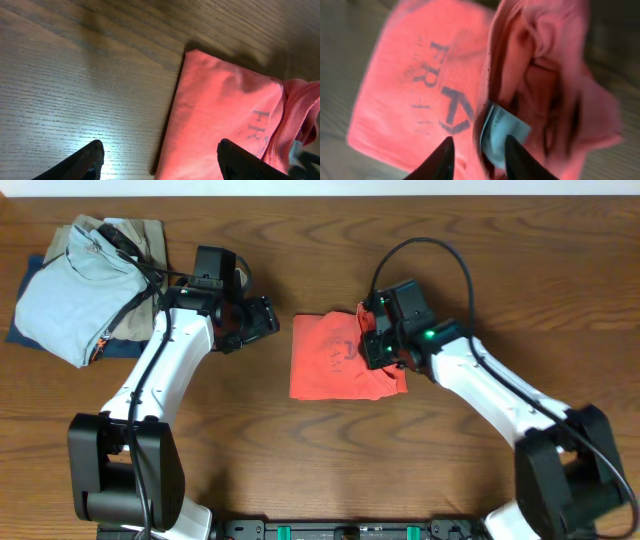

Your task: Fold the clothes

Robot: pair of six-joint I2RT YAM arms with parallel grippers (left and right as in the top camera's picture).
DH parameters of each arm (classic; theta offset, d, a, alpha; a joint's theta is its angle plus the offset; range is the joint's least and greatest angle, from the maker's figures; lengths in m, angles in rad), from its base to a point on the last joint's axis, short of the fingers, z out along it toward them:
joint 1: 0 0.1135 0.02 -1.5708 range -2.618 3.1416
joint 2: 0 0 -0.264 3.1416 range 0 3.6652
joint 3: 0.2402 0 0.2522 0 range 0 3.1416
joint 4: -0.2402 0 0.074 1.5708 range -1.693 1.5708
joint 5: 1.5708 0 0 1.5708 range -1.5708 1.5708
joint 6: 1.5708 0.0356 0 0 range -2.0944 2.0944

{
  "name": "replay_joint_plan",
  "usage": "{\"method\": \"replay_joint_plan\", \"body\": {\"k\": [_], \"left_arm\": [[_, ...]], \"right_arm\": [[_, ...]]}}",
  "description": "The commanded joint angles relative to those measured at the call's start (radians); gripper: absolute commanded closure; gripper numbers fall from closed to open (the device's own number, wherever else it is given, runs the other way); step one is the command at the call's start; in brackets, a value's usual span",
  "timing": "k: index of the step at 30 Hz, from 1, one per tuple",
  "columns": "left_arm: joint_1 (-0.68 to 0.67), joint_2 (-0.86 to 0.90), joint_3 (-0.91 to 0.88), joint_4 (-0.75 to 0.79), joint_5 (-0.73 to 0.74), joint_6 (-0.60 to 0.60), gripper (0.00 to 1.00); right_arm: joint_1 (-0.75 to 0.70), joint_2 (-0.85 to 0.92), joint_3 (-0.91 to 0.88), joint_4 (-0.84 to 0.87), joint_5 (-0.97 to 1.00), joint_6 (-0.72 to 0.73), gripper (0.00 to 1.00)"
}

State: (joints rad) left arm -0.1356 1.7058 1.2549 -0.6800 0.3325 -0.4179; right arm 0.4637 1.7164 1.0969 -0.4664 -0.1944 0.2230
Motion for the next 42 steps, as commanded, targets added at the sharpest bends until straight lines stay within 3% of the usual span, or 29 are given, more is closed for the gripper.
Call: {"method": "replay_joint_plan", "body": {"k": [1,2,4,5,11,20,21,23,28,33,38,42], "left_arm": [[-0.001,0.016,-0.008,-0.004,-0.012,0.01,0.26],[-0.001,0.016,-0.008,-0.004,-0.012,0.011,0.26],[-0.001,0.016,-0.008,-0.004,-0.012,0.011,0.26],[-0.001,0.016,-0.008,-0.004,-0.012,0.011,0.26],[-0.001,0.016,-0.008,-0.004,-0.012,0.011,0.26],[-0.001,0.017,-0.008,-0.004,-0.012,0.01,0.26],[-0.001,0.017,-0.008,-0.004,-0.012,0.011,0.26],[-0.002,0.017,-0.008,-0.004,-0.011,0.01,0.2],[-0.013,0.018,-0.008,0.006,-0.003,0.071,0.11],[-0.048,0.037,-0.008,0.046,0.097,0.18,0.05],[-0.079,0.116,-0.008,0.077,0.124,0.182,0.04],[-0.092,0.202,-0.008,0.121,0.229,0.182,0.03]], "right_arm": [[0.011,0.064,0.003,0.012,-0.005,-0.014,0.76],[0.011,0.073,0.003,0.014,-0.005,-0.014,0.8],[0.011,0.087,0.003,0.007,-0.003,-0.016,0.99],[0.01,0.087,0.003,-0.001,0.009,-0.015,0.99],[-0.064,0.012,0.003,-0.066,0.219,0.094,0.98],[-0.181,-0.001,0.002,-0.205,0.231,0.095,0.91],[-0.178,-0.001,0.002,-0.217,0.232,0.095,0.87],[-0.169,-0.001,0.002,-0.228,0.232,0.095,0.83],[-0.171,-0.018,0.002,-0.233,0.212,0.106,0.88],[-0.173,-0.092,0.004,-0.224,0.212,0.101,0.84],[-0.173,-0.156,0.003,-0.232,0.213,0.092,0.78],[-0.173,-0.161,0.003,-0.255,0.213,0.083,0.76]]}}
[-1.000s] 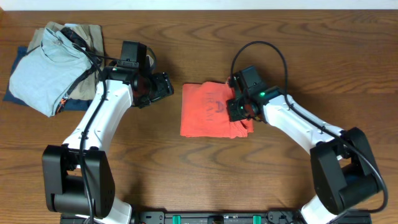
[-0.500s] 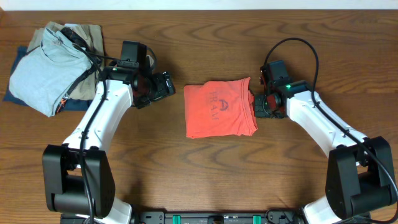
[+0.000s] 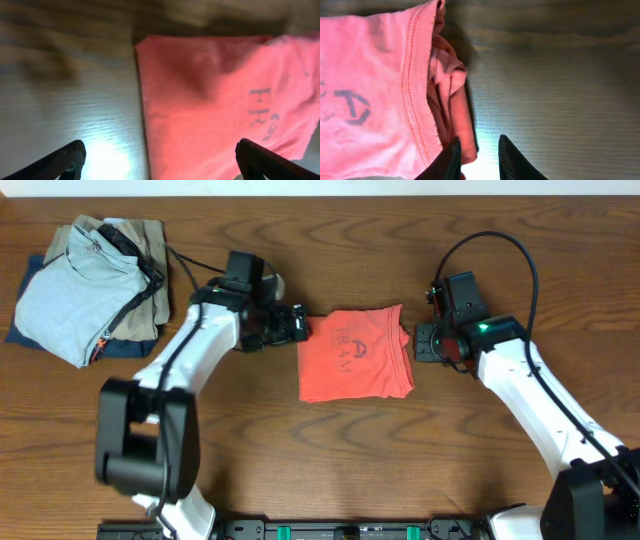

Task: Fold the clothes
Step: 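Square the folded shirt's sides with both grippers, then lift the folded orange-red shirt with the left gripper onto the clothes stack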

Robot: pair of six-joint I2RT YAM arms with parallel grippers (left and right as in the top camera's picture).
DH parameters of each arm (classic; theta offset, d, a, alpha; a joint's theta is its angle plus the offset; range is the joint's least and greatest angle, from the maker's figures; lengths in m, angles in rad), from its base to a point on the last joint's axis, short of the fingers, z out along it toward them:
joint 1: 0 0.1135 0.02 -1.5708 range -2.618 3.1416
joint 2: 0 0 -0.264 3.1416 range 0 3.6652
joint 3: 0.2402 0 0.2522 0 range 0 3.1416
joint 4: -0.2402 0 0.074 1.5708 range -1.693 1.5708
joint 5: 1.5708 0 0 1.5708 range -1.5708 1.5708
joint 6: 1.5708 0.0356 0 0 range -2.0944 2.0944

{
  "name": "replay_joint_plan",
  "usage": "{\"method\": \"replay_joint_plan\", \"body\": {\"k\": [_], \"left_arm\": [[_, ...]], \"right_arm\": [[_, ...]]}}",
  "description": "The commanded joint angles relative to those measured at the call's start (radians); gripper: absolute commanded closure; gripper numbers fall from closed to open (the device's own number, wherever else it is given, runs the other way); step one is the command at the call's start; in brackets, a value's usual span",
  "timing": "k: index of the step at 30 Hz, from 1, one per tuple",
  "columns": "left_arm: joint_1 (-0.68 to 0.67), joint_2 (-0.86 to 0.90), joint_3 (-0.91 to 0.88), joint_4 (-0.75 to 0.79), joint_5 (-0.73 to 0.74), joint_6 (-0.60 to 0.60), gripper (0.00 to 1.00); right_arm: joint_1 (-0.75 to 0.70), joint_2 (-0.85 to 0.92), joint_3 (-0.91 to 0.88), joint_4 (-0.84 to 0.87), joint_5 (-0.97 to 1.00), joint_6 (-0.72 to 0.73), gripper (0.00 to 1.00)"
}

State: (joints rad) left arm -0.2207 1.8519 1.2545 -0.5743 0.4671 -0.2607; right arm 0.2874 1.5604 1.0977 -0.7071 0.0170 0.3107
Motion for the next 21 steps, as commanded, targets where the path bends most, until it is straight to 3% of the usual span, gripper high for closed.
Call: {"method": "replay_joint_plan", "body": {"k": [1,8,10,12,13,15,21], "left_arm": [[-0.009,0.077,-0.008,0.029,0.119,0.024,0.03],[-0.048,0.225,-0.008,0.153,0.328,0.025,0.06],[-0.065,0.249,-0.008,0.158,0.345,0.025,0.21],[-0.079,0.255,-0.008,0.162,0.344,0.046,0.48],[-0.083,0.255,-0.008,0.167,0.332,0.06,0.71],[-0.083,0.252,-0.006,0.182,0.299,0.062,0.94],[-0.019,0.204,0.025,0.187,0.102,0.061,0.94]], "right_arm": [[0.003,-0.005,0.003,-0.02,0.002,-0.005,0.76],[0.003,-0.005,0.003,-0.035,0.002,-0.005,0.75],[0.003,-0.005,0.003,-0.039,0.002,-0.005,0.75],[0.003,-0.005,0.003,-0.045,0.003,-0.005,0.75],[0.003,-0.005,0.003,-0.049,0.007,-0.005,0.75],[0.003,-0.005,0.003,-0.052,0.01,-0.005,0.75],[0.003,-0.005,0.003,-0.073,0.031,-0.006,0.75]]}}
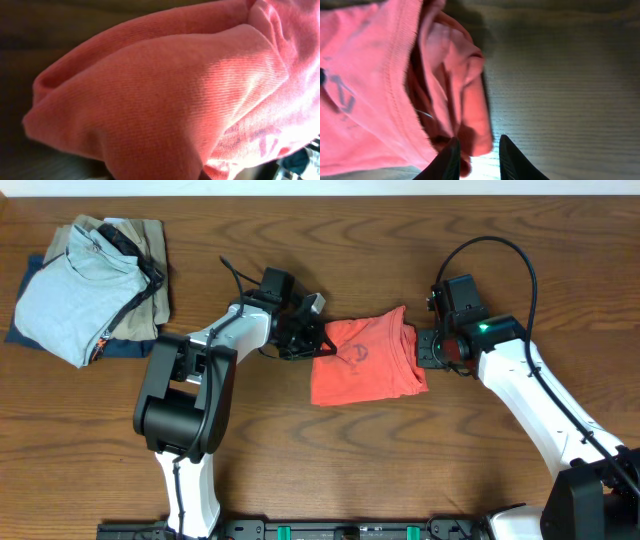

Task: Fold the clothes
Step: 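Lift the folded orange-red shirt with the left gripper onto the clothes stack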

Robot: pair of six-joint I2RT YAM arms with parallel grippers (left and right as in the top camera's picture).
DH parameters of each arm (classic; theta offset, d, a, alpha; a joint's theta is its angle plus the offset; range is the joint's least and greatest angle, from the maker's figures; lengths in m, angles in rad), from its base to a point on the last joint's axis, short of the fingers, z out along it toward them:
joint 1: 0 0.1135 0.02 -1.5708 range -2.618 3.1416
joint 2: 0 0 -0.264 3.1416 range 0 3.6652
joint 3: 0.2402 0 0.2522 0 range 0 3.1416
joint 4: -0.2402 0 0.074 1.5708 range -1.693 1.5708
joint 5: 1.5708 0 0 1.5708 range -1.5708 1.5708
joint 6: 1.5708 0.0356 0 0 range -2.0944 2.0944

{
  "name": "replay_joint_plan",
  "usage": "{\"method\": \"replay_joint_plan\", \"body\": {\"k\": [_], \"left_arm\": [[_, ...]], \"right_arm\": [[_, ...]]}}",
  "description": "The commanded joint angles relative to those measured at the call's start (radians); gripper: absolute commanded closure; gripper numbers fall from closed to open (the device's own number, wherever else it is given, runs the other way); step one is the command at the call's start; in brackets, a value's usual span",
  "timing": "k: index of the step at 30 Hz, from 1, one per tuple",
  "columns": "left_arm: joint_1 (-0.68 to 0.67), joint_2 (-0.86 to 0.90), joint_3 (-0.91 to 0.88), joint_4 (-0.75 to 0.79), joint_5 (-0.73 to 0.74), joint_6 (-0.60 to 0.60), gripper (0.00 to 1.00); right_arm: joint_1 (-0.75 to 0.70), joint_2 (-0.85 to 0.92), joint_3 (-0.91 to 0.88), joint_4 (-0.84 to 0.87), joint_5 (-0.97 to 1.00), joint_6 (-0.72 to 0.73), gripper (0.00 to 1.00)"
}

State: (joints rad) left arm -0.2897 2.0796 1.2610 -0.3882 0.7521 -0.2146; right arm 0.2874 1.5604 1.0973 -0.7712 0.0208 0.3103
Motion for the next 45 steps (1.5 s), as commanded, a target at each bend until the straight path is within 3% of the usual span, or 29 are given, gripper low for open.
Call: {"method": "replay_joint_plan", "body": {"k": [1,12,21,28,30,33,35,38,42,45], "left_arm": [[0.071,-0.041,0.026,0.0,-0.21,0.015,0.94],[0.392,-0.282,0.154,0.015,-0.583,0.021,0.94],[0.769,-0.324,0.243,0.037,-0.589,0.037,0.94],[0.977,-0.259,0.238,-0.004,-0.584,-0.042,0.93],[1.009,-0.24,0.235,-0.008,-0.58,-0.054,0.84],[1.034,-0.212,0.235,-0.01,-0.55,-0.068,0.42],[1.036,-0.201,0.235,-0.011,-0.537,-0.068,0.26],[1.035,-0.197,0.235,-0.005,-0.5,-0.068,0.13],[1.028,-0.197,0.235,0.036,-0.367,-0.068,0.04],[1.012,-0.197,0.235,0.04,-0.291,-0.068,0.02]], "right_arm": [[0.003,-0.005,0.003,-0.014,0.032,-0.005,0.75],[-0.006,-0.005,0.003,-0.024,0.043,-0.005,0.75],[-0.006,-0.005,0.003,-0.016,0.043,-0.005,0.75],[-0.006,-0.005,0.003,0.0,0.043,-0.005,0.74],[-0.006,-0.005,0.003,-0.001,0.043,-0.005,0.75],[-0.006,-0.005,0.003,0.0,0.043,-0.005,0.75],[-0.006,-0.005,0.003,0.0,0.043,-0.004,0.74],[-0.006,-0.005,0.003,-0.003,0.043,-0.005,0.73],[-0.006,-0.005,0.003,-0.006,0.043,-0.004,0.62],[-0.006,-0.005,0.003,0.003,0.043,-0.004,0.55]]}}
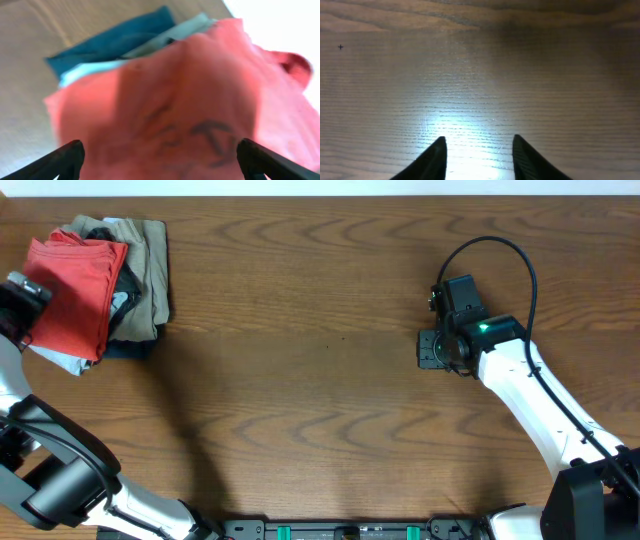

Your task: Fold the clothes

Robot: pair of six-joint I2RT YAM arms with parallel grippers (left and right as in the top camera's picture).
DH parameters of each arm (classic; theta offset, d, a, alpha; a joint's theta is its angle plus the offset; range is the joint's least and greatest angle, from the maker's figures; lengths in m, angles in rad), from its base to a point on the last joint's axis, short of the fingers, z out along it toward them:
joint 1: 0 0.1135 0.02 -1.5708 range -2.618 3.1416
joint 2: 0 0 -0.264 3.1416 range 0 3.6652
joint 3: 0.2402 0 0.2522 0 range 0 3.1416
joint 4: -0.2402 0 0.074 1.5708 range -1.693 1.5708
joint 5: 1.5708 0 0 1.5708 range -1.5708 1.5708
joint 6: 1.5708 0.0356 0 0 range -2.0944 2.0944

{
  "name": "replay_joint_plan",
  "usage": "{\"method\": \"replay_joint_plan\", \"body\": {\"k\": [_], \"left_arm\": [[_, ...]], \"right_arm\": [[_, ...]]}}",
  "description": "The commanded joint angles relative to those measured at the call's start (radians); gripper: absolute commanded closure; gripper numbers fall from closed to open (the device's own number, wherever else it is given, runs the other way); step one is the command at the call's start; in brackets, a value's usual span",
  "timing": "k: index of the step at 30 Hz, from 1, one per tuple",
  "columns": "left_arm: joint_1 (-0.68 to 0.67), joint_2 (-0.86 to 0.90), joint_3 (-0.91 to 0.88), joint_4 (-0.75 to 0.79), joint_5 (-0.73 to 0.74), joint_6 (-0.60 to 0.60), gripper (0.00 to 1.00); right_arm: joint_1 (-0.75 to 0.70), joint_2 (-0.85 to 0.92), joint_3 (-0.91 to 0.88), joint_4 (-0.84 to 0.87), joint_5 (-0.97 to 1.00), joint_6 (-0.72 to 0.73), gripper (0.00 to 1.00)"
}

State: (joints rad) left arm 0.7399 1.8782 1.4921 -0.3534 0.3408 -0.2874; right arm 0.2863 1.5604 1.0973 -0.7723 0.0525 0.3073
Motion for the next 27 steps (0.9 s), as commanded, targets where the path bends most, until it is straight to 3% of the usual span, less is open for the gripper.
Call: {"method": "replay_joint_plan", "body": {"k": [1,3,7,16,21,27], "left_arm": [[-0.028,0.004,0.004,0.004,0.132,0.005,0.02],[-0.063,0.004,0.004,0.002,0.146,0.006,0.02],[-0.175,0.004,0.004,-0.021,0.145,0.058,0.02],[-0.573,0.005,0.004,-0.173,-0.09,0.145,0.02],[-0.745,0.005,0.004,-0.324,-0.134,0.146,0.02],[-0.836,0.005,0.004,-0.512,-0.132,0.145,0.02]], "right_arm": [[-0.005,-0.005,0.003,0.006,0.01,-0.001,0.51],[-0.005,-0.005,0.003,0.014,0.003,-0.001,0.39],[-0.005,-0.005,0.003,0.076,-0.058,-0.001,0.01],[-0.024,-0.005,0.003,0.231,-0.222,-0.002,0.01],[-0.088,-0.005,0.003,0.196,-0.237,-0.013,0.01],[-0.166,-0.005,0.003,0.091,-0.246,-0.077,0.01]]}}
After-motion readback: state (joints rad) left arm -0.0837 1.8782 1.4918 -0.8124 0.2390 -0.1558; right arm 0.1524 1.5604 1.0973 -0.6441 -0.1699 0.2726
